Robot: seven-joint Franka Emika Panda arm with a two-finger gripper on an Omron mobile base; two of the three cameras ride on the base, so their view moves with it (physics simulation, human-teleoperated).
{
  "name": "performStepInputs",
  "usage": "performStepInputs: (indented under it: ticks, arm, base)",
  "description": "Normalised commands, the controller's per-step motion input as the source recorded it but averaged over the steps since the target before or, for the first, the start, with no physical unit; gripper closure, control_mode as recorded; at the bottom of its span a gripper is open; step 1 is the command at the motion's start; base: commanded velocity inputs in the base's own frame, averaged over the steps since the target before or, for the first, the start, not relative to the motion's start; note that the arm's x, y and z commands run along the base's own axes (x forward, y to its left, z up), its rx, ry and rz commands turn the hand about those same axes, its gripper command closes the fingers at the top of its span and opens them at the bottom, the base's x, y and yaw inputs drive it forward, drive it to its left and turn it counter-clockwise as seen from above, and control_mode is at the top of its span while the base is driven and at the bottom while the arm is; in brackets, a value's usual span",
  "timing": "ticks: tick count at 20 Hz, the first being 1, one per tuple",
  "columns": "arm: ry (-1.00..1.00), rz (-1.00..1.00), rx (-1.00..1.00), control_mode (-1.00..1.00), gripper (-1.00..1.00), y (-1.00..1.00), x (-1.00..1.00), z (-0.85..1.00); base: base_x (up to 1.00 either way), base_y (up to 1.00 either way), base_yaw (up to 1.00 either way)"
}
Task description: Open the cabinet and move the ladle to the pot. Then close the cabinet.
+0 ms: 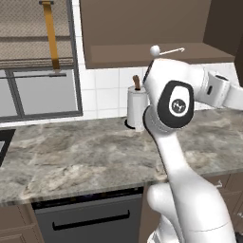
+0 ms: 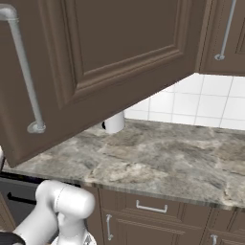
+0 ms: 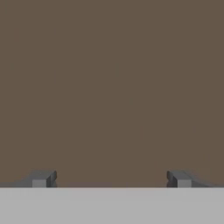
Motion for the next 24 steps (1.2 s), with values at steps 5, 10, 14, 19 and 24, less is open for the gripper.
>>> performStepInputs:
  ticks: [5, 10, 14, 19, 24]
  arm:
    - [0.0, 0.04, 0.0, -1.0, -1.0, -1.0, -0.49, 0.01]
    - [0.0, 0.13, 0.0, -1.0, -1.0, -1.0, -0.43, 0.0]
    - [0.0, 0.3, 0.0, -1.0, -1.0, 0.05, -0.29, 0.0]
    - [0.01, 0.65, 0.0, -1.0, -1.0, 1.0, -0.07, -0.01]
    - [0.05, 0.79, 0.0, -1.0, -1.0, 0.89, 0.0, 0.01]
  base:
    - [0.0, 0.0, 0.0]
    - [0.0, 0.0, 0.0]
    - [0.0, 0.0, 0.0]
    - [0.0, 0.0, 0.0]
    - [0.0, 0.0, 0.0]
